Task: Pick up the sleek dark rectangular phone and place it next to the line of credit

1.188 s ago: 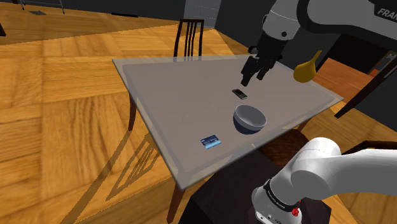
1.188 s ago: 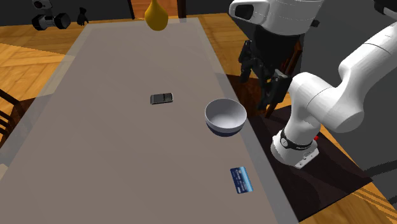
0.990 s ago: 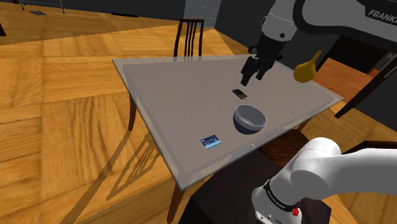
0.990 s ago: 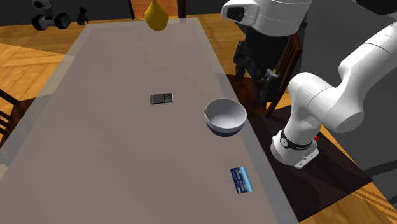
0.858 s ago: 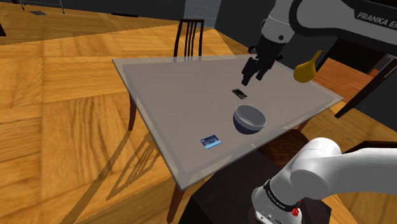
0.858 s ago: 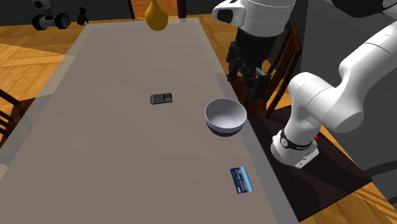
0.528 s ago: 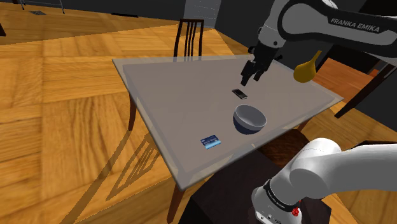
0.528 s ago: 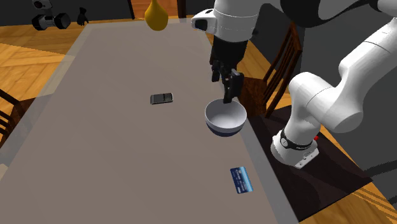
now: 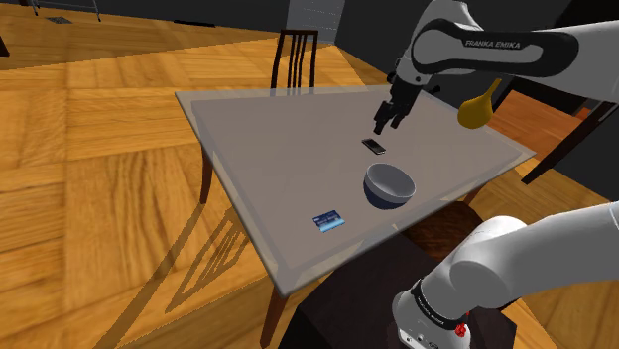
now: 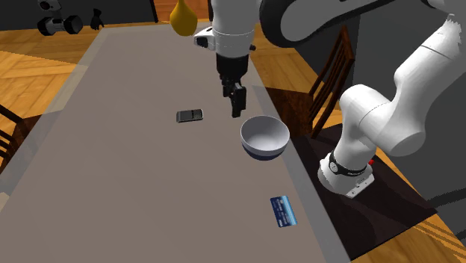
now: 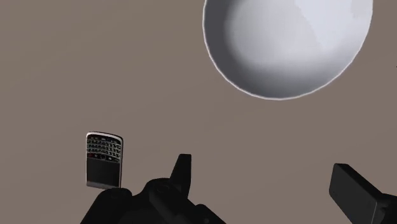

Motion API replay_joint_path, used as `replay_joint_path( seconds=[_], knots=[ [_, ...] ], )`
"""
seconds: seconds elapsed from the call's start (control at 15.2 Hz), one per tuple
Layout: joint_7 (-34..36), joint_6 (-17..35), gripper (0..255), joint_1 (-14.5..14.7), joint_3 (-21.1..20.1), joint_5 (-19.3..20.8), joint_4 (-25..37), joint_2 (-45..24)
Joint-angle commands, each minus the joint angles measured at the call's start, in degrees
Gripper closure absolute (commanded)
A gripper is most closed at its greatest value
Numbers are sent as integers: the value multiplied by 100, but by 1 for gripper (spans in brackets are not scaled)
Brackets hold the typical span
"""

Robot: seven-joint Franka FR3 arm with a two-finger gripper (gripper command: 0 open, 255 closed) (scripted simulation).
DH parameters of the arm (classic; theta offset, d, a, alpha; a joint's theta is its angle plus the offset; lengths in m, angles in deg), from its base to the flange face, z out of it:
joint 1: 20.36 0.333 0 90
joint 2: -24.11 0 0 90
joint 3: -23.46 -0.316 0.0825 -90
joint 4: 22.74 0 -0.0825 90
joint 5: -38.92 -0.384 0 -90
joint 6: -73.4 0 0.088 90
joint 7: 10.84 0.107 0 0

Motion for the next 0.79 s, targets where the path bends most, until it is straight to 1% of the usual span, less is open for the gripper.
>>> replay_joint_path(
  seconds=[0.0, 0.33, 0.53, 0.73],
  knots=[
    [-251, 200, 0, -26, 206, -26, 116, -329],
    [-943, 630, 0, -89, 708, -246, 552, -1273],
    [-1398, 828, 0, -142, 968, -496, 901, -1904],
    [-1876, 964, 0, -239, 1169, -830, 1320, -2579]
  ],
)
